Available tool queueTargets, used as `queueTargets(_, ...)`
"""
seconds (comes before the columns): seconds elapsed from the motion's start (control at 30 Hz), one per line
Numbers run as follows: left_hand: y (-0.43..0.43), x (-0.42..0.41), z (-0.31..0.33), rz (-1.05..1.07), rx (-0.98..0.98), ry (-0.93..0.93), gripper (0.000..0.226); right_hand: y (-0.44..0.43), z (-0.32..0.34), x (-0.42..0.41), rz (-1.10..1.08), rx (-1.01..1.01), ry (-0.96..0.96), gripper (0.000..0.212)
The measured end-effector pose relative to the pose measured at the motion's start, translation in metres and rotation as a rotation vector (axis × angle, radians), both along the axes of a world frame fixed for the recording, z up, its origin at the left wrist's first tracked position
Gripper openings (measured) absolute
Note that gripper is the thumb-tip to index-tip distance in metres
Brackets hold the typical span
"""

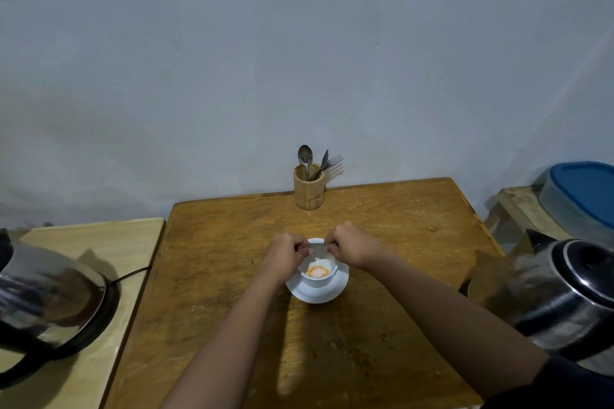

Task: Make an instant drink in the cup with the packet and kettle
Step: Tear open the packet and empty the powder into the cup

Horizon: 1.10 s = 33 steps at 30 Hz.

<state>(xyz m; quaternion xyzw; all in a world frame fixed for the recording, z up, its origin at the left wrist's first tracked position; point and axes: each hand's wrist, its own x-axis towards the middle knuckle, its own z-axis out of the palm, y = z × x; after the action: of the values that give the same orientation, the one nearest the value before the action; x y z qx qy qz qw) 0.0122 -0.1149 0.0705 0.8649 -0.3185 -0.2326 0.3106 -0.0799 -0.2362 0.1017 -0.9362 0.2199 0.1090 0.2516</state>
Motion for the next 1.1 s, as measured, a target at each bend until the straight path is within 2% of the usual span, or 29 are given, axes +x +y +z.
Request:
queueTargets(0.37,0.002,0.000,0.003,0.005,-0.009,-0.008,0.016,0.000,0.004,-0.003,0.008,-0.003,-0.047,0.011)
queueTargets(0.47,0.002,-0.001,0.003,-0.018,0.000,-0.022,0.014,0.001,0.006,-0.003,0.027,-0.021,-0.047,0.020)
queueTargets(0.6,0.008,0.002,0.005,0.022,-0.043,-0.010,0.010,0.004,0.007,0.000,0.015,-0.023,-0.089,0.014)
queueTargets(0.8,0.044,0.023,0.011,0.155,-0.260,0.064,0.007,0.026,0.010,0.022,0.023,0.132,-0.320,0.004)
queueTargets(0.93,0.078,0.030,0.009,0.243,-0.320,0.110,0.005,0.058,0.002,0.038,0.029,0.242,-0.400,0.022)
queueTargets(1.1,0.121,0.029,-0.020,0.417,-0.292,0.156,0.010,0.094,-0.030,0.050,0.033,0.381,-0.353,0.029)
